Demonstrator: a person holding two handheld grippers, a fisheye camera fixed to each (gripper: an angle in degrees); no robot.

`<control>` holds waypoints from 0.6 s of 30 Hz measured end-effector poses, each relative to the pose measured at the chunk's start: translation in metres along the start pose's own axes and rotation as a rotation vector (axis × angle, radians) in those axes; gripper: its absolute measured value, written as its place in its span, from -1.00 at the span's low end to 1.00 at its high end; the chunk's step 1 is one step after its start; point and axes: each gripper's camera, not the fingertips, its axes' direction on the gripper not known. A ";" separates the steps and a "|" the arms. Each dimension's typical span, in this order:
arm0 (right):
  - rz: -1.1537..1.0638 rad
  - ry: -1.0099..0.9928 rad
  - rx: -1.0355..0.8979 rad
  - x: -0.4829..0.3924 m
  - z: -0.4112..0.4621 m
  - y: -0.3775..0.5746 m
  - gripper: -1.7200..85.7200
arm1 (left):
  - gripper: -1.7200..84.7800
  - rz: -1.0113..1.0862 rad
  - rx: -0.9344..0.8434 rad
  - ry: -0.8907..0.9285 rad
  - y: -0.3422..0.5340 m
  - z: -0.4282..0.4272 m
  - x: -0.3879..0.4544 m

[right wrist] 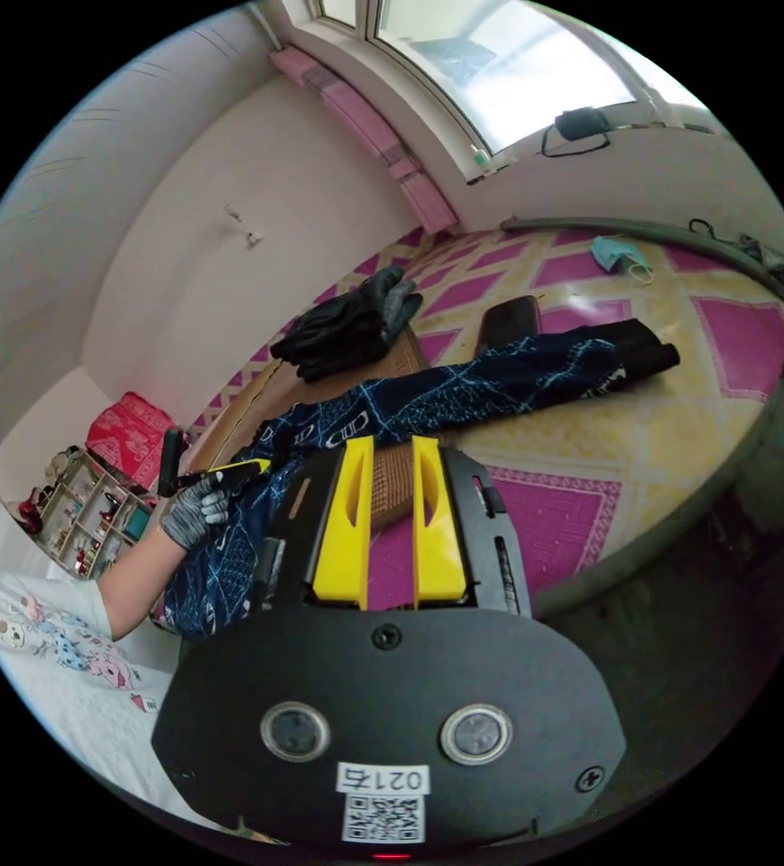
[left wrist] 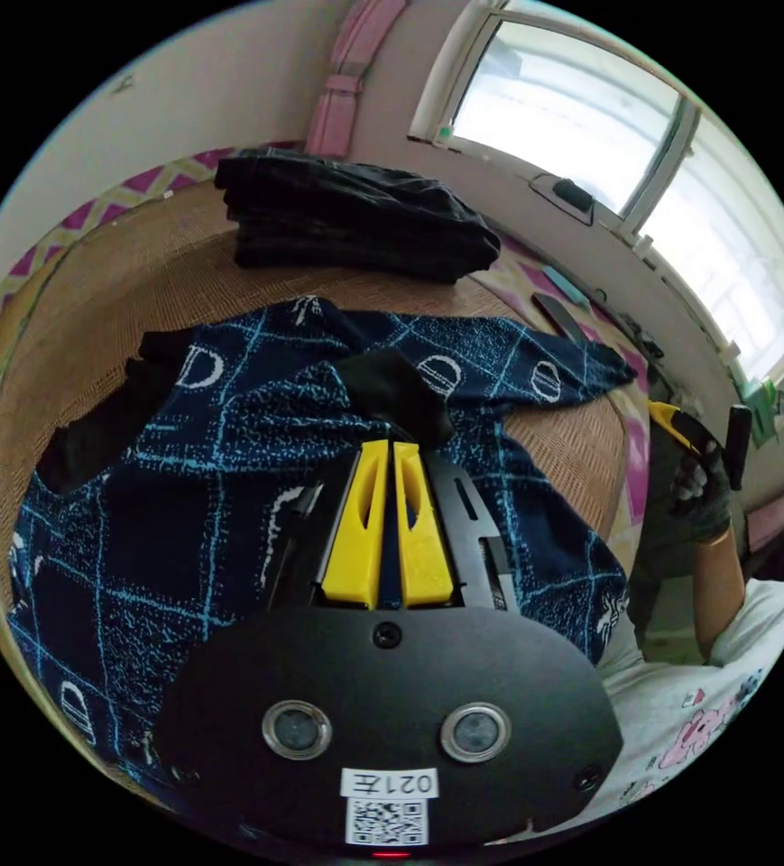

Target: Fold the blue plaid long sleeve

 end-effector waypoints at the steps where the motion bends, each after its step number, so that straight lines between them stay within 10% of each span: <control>1: 0.002 0.003 0.000 0.001 -0.001 0.000 -0.79 | -0.98 0.005 -0.003 -0.001 0.002 -0.001 -0.003; 14: 0.133 0.054 0.025 0.054 0.001 -0.037 -0.77 | -0.98 -0.098 -0.001 0.183 0.040 -0.049 -0.069; 18: 0.371 0.014 0.126 0.115 -0.019 -0.052 -0.74 | -0.97 -0.094 0.240 0.398 0.066 -0.109 -0.093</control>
